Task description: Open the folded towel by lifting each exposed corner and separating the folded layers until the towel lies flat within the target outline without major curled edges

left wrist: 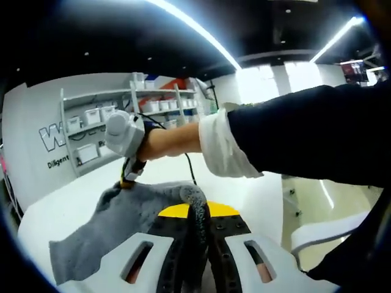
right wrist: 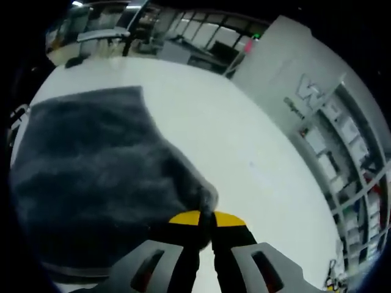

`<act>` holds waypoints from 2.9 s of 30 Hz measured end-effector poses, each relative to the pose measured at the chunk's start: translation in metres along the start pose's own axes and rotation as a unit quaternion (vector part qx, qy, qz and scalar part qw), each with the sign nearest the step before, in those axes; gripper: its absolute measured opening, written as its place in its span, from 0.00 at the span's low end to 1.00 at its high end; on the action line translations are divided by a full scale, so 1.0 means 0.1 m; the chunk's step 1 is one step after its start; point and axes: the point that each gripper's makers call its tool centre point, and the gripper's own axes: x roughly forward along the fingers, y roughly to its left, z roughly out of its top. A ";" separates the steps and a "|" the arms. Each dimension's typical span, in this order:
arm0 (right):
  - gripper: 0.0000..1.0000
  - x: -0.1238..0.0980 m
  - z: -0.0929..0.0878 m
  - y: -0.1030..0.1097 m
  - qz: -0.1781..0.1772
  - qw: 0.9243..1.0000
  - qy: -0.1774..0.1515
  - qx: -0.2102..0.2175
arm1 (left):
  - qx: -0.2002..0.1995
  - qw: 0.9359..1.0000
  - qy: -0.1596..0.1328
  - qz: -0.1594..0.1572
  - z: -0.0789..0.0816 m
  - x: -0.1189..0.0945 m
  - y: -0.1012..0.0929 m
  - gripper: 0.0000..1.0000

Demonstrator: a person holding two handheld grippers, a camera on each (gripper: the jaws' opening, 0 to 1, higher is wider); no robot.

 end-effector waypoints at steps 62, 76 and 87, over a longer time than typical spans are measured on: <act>0.02 -0.27 -0.84 -0.45 -0.045 0.993 0.066 -0.088 | -0.012 0.999 -0.001 -0.050 0.21 0.96 -0.58 0.08; 0.02 -0.19 -1.03 -0.39 -0.041 0.995 0.068 -0.054 | -0.013 0.997 0.017 -0.068 0.09 1.27 -0.70 0.08; 0.05 -0.16 -1.13 -0.28 -0.028 0.999 0.045 -0.010 | -0.040 0.994 0.033 -0.093 -0.06 1.42 -0.75 0.08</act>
